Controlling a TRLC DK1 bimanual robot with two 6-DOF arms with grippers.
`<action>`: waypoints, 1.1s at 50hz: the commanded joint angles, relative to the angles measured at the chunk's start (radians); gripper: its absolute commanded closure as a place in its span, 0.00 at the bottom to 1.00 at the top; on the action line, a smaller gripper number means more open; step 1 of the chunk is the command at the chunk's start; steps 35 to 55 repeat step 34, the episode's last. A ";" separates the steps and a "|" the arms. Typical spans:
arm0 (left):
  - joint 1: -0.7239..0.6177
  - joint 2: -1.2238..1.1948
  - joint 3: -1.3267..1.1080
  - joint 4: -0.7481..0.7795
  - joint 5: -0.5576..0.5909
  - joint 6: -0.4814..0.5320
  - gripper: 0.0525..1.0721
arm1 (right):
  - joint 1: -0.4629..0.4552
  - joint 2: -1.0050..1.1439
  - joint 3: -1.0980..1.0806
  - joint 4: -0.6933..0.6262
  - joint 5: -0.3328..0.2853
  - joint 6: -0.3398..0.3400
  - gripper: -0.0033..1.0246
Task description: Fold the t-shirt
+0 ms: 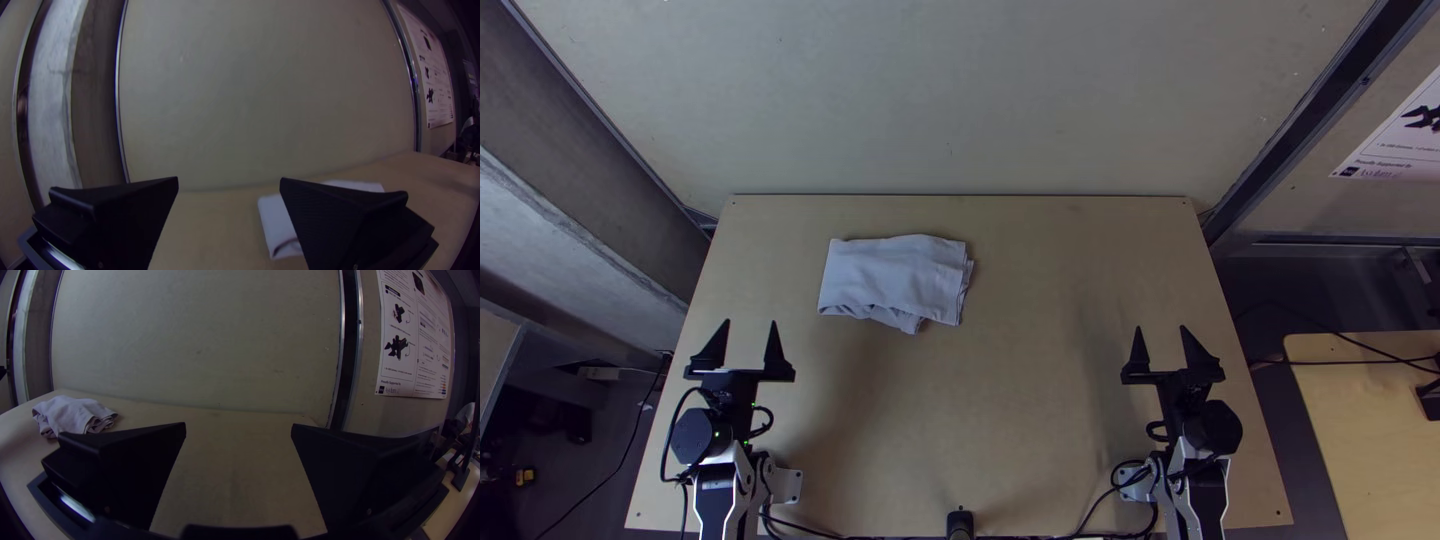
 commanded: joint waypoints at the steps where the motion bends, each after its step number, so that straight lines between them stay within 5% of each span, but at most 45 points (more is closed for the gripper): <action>1: -0.007 -0.011 -0.047 -0.077 0.000 0.017 0.04 | -0.004 -0.003 -0.012 -0.007 0.010 -0.035 0.04; 55: 0.005 -0.008 -0.043 -0.122 -0.027 0.011 0.04 | -0.003 -0.003 -0.010 -0.009 0.010 -0.033 0.04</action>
